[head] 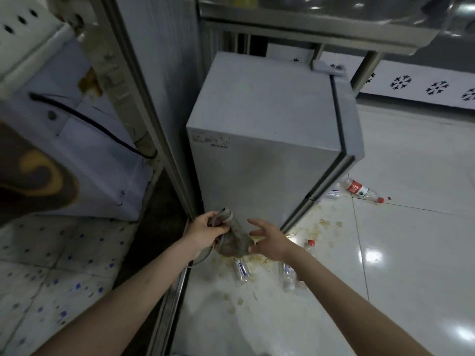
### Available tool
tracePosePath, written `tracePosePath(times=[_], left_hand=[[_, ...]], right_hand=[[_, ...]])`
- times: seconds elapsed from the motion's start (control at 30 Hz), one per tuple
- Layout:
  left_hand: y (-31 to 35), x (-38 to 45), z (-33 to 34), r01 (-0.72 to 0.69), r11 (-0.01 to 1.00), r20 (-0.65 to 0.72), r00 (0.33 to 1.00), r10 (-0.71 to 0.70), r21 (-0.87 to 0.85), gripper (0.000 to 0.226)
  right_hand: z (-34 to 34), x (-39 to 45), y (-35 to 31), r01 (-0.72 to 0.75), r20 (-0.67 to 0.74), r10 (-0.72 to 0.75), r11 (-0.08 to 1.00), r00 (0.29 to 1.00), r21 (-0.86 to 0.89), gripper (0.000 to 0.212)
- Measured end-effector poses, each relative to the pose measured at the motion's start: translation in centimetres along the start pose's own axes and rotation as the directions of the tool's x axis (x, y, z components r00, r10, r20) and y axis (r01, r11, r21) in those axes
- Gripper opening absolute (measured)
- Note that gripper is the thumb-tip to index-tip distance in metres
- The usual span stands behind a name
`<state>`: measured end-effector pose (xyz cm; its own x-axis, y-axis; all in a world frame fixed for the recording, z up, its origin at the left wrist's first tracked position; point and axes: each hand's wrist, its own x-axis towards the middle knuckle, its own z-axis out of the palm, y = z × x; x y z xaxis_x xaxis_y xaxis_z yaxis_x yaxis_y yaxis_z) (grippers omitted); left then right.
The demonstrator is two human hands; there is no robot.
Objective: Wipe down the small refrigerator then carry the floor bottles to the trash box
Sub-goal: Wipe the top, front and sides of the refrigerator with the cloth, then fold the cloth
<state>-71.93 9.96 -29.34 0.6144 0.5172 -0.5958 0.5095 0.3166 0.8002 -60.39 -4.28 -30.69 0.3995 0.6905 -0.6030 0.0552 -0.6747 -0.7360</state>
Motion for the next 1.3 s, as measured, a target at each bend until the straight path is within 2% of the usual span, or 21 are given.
tracePosePath(times=[0.17,0.3,0.43,0.5,0.6,0.67,0.77,0.87,1.0,1.2,1.3], left_hand=[[4.6,-5.7,0.4,0.132,0.979,0.117,0.987,-0.114,-0.157,0.028],[7.6,-9.5,0.5,0.217,0.948,0.161,0.970,-0.183,-0.231,0.018],[10.3,-12.8,1.1,0.298,0.914,0.249,0.941,-0.231,-0.276,0.026],[11.1,-14.3,1.7,0.331,0.893,0.261,0.931,-0.256,-0.305,0.026],[12.1,-16.1,2.9,0.346,0.886,0.232,0.931,-0.283,-0.309,0.020],[12.8,-17.4,3.6,0.347,0.879,0.228,0.932,-0.282,-0.328,0.013],[13.9,-18.7,4.0,0.334,0.873,0.228,0.937,-0.266,-0.355,0.012],[14.9,-19.5,3.6,0.313,0.882,0.224,0.943,-0.245,-0.352,0.011],[16.1,-20.6,3.4,0.286,0.912,0.257,0.943,-0.213,-0.293,0.010],[17.1,-21.3,3.1,0.326,0.918,0.327,0.913,-0.244,-0.224,0.026],[17.7,-21.8,3.5,0.331,0.922,0.359,0.901,-0.245,-0.200,0.025]], right_hand=[[-1.9,-5.0,-2.8,-0.064,0.096,0.054,0.992,0.994,0.112,0.062],[-4.0,-9.9,-6.4,-0.167,0.119,0.146,0.967,0.982,0.194,0.076],[-6.6,-14.5,-9.3,-0.272,0.267,0.188,0.905,0.945,0.326,0.066],[-7.3,-16.4,-9.9,-0.283,0.289,0.174,0.872,0.942,0.399,0.061],[-8.1,-18.8,-11.0,-0.280,0.215,0.206,0.866,0.955,0.415,0.036],[-8.5,-20.1,-11.7,-0.286,0.215,0.210,0.852,0.954,0.438,0.018],[-8.9,-21.7,-12.9,-0.299,0.200,0.226,0.798,0.953,0.524,0.005],[-8.6,-22.7,-13.9,-0.316,0.169,0.269,0.747,0.948,0.585,0.012],[-7.5,-24.2,-15.4,-0.298,0.116,0.287,0.751,0.951,0.588,0.020],[-6.8,-26.9,-16.5,-0.216,-0.079,0.376,0.677,0.923,0.703,0.021],[-7.0,-28.1,-16.3,-0.167,-0.209,0.432,0.684,0.877,0.710,0.020]])
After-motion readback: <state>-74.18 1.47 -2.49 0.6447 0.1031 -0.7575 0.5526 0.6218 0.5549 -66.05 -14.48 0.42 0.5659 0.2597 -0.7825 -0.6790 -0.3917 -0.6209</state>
